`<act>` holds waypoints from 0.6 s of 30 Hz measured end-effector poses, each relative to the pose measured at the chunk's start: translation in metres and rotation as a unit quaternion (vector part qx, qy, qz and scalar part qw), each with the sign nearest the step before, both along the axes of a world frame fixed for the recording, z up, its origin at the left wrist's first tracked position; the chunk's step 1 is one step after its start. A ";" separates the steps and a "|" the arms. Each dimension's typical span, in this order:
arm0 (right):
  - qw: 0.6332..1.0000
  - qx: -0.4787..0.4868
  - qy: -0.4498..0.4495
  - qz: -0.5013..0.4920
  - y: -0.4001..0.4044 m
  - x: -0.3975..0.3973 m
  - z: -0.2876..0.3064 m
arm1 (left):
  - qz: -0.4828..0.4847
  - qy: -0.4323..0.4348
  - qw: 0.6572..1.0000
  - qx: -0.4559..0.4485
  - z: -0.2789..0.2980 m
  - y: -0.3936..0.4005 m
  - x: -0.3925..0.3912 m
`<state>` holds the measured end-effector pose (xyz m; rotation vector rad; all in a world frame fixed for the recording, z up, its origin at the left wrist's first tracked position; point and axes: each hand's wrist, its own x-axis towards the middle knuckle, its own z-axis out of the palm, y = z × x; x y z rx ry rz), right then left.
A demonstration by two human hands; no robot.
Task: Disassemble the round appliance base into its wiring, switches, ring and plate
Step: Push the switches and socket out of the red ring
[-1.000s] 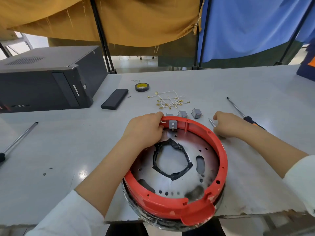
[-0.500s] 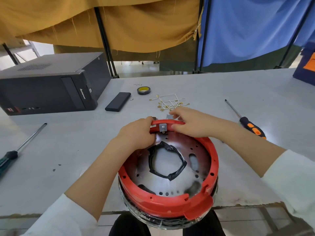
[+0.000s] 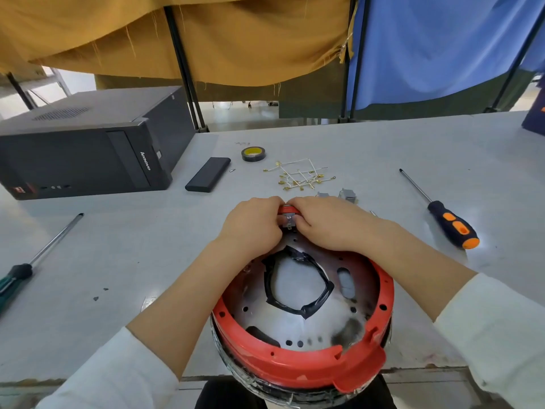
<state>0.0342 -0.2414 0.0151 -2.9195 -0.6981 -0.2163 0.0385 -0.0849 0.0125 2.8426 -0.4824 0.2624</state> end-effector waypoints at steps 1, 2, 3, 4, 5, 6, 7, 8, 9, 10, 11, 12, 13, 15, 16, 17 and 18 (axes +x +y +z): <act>1.000 -0.005 -0.004 0.001 0.001 0.001 0.000 | 0.009 -0.001 1.000 -0.008 0.000 -0.001 0.001; 1.000 -0.010 -0.008 0.001 0.001 0.002 0.001 | 0.018 -0.003 1.000 -0.016 0.001 -0.002 0.002; 1.000 -0.013 -0.011 0.000 0.001 0.002 0.001 | 0.024 -0.004 0.999 -0.021 0.001 -0.002 0.003; 1.000 -0.014 -0.017 0.000 0.001 0.002 0.000 | 0.028 -0.006 0.999 -0.025 0.000 -0.003 0.003; 1.000 -0.012 -0.022 0.001 0.001 0.002 -0.002 | 0.028 -0.007 0.999 -0.027 -0.001 -0.003 0.003; 1.000 -0.009 -0.026 0.001 0.000 0.001 -0.003 | 0.023 -0.005 0.999 -0.028 -0.002 -0.003 0.003; 1.000 -0.008 -0.028 0.000 -0.001 0.000 -0.004 | 0.010 0.001 1.000 -0.029 -0.002 -0.002 0.003; 1.000 -0.014 -0.026 -0.002 -0.002 -0.001 -0.005 | -0.007 0.014 0.999 -0.035 -0.002 -0.001 0.003; 0.999 -0.023 -0.023 -0.003 -0.002 -0.001 -0.005 | -0.026 0.033 0.998 -0.044 -0.001 0.002 0.003; 0.999 -0.032 -0.021 -0.005 -0.002 -0.002 -0.005 | -0.041 0.052 0.996 -0.052 0.000 0.004 0.003; 0.999 -0.035 -0.022 -0.005 -0.002 -0.002 -0.005 | -0.050 0.064 0.995 -0.051 0.001 0.005 0.003; 0.999 -0.034 -0.026 -0.005 -0.002 -0.003 -0.005 | -0.054 0.068 0.995 -0.043 0.001 0.006 0.002; 0.999 -0.032 -0.030 -0.003 -0.003 -0.003 -0.004 | -0.051 0.065 0.996 -0.034 0.001 0.005 0.002; 0.998 -0.046 -0.039 0.001 -0.003 -0.005 -0.003 | -0.038 0.041 0.998 -0.013 0.000 0.002 0.001; 0.997 -0.058 -0.043 0.002 -0.002 -0.006 -0.003 | -0.035 0.028 0.999 0.000 0.000 0.000 0.001; 0.996 -0.071 -0.048 0.003 -0.002 -0.007 -0.002 | -0.037 0.018 0.999 0.014 0.000 -0.002 0.001; 0.995 -0.082 -0.054 0.004 -0.002 -0.007 -0.002 | -0.040 0.010 0.999 0.028 0.000 -0.004 0.001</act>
